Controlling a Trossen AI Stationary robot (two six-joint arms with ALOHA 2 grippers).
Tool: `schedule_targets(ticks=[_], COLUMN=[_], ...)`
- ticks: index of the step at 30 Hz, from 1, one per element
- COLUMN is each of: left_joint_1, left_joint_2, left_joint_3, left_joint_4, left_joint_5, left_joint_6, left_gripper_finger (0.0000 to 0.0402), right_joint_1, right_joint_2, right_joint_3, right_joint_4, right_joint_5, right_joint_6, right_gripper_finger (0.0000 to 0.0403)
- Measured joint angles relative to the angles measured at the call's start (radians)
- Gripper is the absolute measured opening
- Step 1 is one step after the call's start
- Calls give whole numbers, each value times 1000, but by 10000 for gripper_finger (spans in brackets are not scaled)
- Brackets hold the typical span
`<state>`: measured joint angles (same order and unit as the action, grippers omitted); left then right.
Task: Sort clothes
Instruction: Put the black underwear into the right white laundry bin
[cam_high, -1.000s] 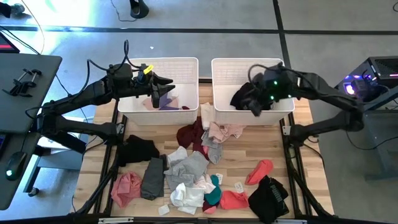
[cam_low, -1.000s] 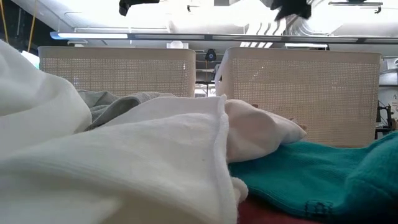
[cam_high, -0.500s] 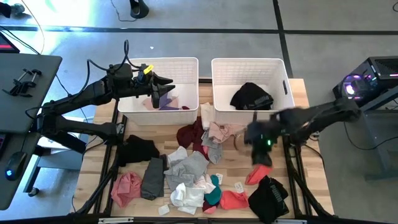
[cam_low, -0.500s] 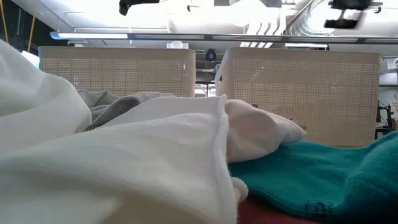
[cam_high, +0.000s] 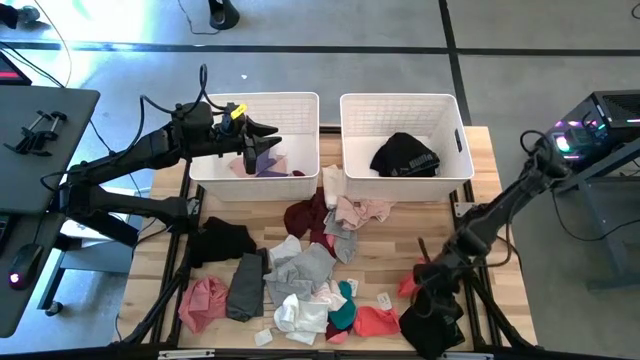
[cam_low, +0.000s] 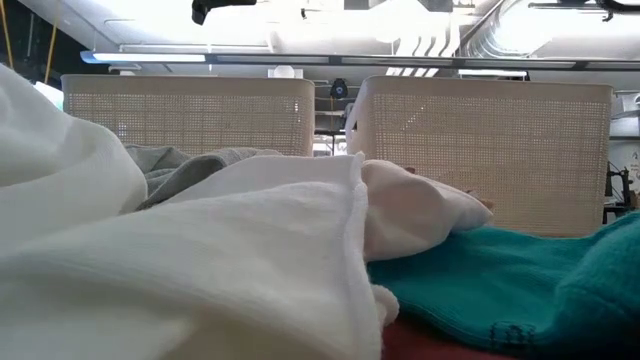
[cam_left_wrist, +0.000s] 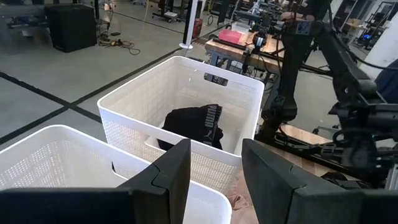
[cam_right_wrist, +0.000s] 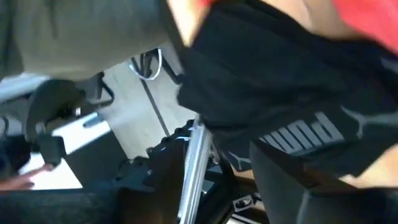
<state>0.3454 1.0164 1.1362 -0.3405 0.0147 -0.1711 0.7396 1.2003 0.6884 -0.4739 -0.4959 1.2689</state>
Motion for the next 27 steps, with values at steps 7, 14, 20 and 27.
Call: schedule_targets(ticks=[7,14,20,27], left_joint_1=[0,0,0,0], left_joint_2=[0,0,0,0], left_joint_3=[0,0,0,0], left_joint_4=[-5,-9,-8,-7], left_joint_5=[0,0,0,-4], left_joint_6=[0,0,0,0], left_gripper_finger=[131,131,131,131], right_joint_1=[34,82,140,154], right_joint_2=[7,138,300,464], right_joint_3=[-49,-49,-18,37], right_joint_4=[45,59,65,64], right_joint_5=[67,115,76,14], right_joint_6=[120,198,253,359], right_gripper_finger=[261,273,243,158])
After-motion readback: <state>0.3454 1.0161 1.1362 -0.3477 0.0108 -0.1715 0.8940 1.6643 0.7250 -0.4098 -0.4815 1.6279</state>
